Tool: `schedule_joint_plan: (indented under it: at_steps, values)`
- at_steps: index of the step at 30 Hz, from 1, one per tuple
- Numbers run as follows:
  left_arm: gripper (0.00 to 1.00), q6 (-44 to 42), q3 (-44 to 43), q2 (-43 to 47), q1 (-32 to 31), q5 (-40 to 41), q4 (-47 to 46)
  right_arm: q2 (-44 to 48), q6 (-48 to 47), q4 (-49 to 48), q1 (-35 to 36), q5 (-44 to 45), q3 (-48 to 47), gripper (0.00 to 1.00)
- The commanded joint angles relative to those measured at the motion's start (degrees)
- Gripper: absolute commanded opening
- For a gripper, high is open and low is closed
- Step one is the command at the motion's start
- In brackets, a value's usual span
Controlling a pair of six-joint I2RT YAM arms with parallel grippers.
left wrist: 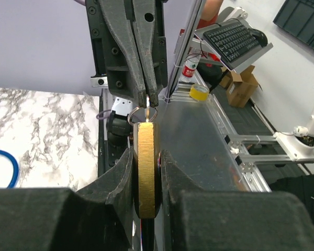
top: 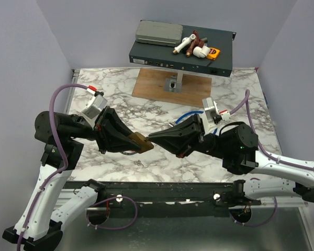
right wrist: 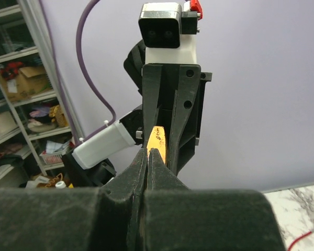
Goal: Unlock with the key
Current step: Unlock the lock.
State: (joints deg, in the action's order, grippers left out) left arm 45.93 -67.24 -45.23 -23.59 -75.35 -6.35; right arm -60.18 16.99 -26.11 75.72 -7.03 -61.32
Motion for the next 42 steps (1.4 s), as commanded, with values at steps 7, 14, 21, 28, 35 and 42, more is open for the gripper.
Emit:
schedule_joint_plan:
  at_steps: [7,14,21,28,35,42]
  values:
    - [0.0,-7.92,-6.2,1.15,-0.4,6.05,-1.1,-8.65,-1.52,30.63,0.65,-6.4,-3.98,0.01]
    - [0.0,-33.17,-12.95,1.54,-0.4,15.86,24.36,-6.87,3.36,36.46,0.63,5.43,-6.65,0.01]
    - [0.0,-48.87,-14.3,1.58,-0.9,24.52,31.7,-8.86,8.46,43.94,0.61,11.31,-12.74,0.01]
    - [0.0,-54.92,-12.36,2.05,-1.45,31.83,31.08,-10.85,12.84,47.75,0.64,13.99,-16.66,0.01]
    - [0.0,-57.73,-11.09,2.29,-1.96,35.61,31.23,-10.12,13.31,48.26,0.65,15.44,-17.41,0.01]
    - [0.0,-45.43,-10.0,0.75,-1.98,30.06,31.45,-2.53,1.92,41.91,0.61,16.35,-14.6,0.42]
